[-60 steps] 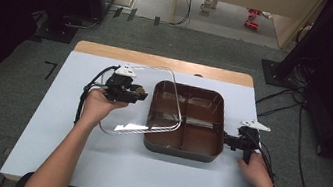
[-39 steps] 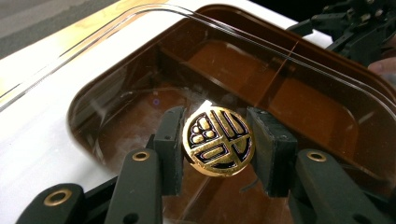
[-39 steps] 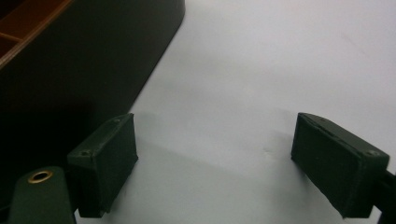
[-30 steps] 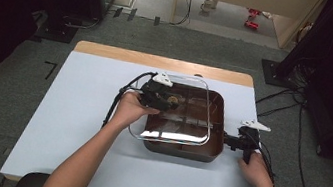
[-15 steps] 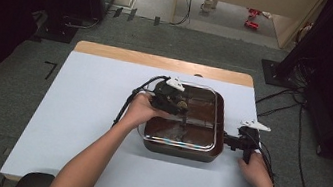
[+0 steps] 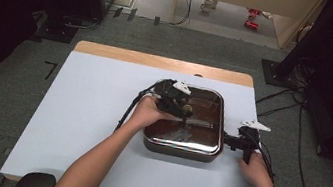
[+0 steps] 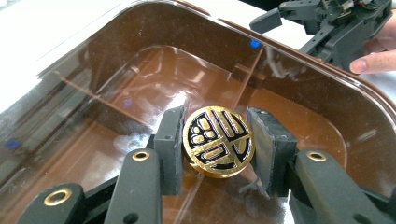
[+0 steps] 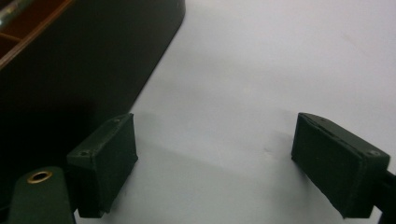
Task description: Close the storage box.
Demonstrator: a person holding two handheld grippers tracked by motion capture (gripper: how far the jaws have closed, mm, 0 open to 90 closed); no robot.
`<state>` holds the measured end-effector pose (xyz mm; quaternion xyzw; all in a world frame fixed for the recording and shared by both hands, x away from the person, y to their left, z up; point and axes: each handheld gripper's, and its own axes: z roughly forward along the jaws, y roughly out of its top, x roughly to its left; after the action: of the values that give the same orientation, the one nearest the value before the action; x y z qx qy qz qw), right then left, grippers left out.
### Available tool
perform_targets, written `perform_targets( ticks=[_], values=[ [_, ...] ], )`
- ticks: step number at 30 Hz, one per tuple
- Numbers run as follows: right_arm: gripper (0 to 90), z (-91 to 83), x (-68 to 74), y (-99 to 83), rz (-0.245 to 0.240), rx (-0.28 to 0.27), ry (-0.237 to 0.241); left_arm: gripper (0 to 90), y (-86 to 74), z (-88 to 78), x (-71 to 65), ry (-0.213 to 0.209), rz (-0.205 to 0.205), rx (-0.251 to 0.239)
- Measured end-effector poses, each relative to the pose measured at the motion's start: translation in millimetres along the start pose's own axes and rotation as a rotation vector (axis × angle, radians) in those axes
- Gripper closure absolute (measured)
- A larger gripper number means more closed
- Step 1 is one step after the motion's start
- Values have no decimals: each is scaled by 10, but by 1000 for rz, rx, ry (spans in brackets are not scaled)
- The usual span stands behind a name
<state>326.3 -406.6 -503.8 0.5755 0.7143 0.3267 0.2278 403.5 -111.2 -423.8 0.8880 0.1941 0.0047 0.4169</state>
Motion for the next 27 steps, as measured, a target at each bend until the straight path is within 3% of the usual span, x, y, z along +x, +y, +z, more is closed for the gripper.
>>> perform_targets(
  ticks=[6,13,16,24,27],
  values=[
    [139,0,0,0,0,0,0,594,-4,47,-10,-9,-21,-2],
    [139,0,1,0,0,-1,-1,586,-13,46,-18,-1,-12,-6],
    [139,1,0,0,0,0,-1,533,-5,17,-13,-15,-20,-25],
    [139,1,1,2,1,2,-2,377,21,-233,-1,-2,-39,-59],
    [140,2,2,2,1,2,-3,358,-24,-348,0,37,-49,-65]
  ],
)
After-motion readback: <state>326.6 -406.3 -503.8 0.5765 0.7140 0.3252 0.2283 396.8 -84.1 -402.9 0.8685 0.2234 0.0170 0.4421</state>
